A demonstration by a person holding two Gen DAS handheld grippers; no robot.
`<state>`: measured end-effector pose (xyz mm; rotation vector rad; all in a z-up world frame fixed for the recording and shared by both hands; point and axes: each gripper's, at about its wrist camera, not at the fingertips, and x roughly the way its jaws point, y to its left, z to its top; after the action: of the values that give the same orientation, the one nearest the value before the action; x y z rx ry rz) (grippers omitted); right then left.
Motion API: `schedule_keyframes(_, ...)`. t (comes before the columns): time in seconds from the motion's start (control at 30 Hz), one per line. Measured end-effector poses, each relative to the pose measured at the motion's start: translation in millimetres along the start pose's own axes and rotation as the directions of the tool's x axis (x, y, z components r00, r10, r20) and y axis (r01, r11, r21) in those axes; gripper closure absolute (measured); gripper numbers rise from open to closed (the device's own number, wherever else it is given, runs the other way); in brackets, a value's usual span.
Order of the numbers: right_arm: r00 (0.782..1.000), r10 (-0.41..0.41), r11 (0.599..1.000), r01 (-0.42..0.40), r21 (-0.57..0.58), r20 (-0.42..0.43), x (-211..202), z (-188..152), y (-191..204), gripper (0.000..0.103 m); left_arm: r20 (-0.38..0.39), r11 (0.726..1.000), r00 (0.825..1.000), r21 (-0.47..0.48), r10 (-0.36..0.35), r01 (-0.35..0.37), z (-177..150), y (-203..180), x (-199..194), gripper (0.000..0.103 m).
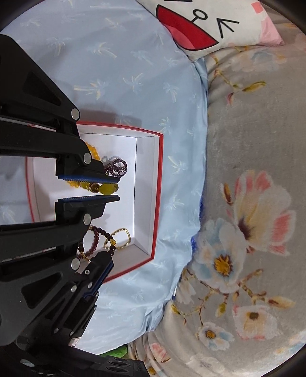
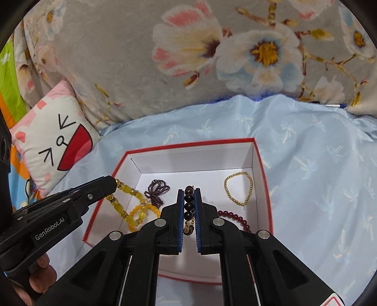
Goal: Organize jewelry
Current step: 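Carry both bracelets over the red box and open both tools to drop them, then grasp the gold flower ring with the left tool while the right tool grasps the dark-stone ring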
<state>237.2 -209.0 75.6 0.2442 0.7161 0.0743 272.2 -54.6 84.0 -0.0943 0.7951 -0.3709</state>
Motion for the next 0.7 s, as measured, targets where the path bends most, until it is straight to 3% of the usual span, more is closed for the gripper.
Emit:
schedule_keyframes(0.13, 0.999, -0.015, 1.000, 0.015, -0.002, -0.034, 23.6, -2.2, -2.5, 0.091, -0.006, 0.999, 0.999, -0.014, 0.041, -0.042, -0.6, 7.7, 17.9, 0.091)
schedule_keyframes(0.23, 0.999, -0.040, 0.999, 0.040, 0.010, -0.021, 23.4, -4.8, -7.3, 0.081, 0.016, 0.997, 0.998, -0.036, 0.069, -0.068, -1.9, 16.2, 15.9, 0.067)
schedule_keyframes(0.27, 0.999, -0.049, 0.999, 0.049, 0.012, -0.007, 18.9, -5.8, -8.5, 0.078, 0.031, 0.996, 0.996, -0.043, 0.078, -0.077, -2.7, 18.7, 11.8, 0.064)
schedule_keyframes(0.33, 0.999, -0.052, 0.998, 0.052, 0.020, 0.016, 8.4, -7.4, -11.6, 0.069, 0.042, 0.995, 0.995, -0.044, 0.095, -0.094, -3.8, 21.7, 4.4, 0.064)
schedule_keyframes(0.7, 0.997, -0.050, 0.998, 0.047, 0.045, 0.063, -54.4, -47.9, -18.0, 0.069, 0.082, 0.990, 0.987, 0.000, 0.141, -0.141, -42.9, 11.9, -45.7, 0.063)
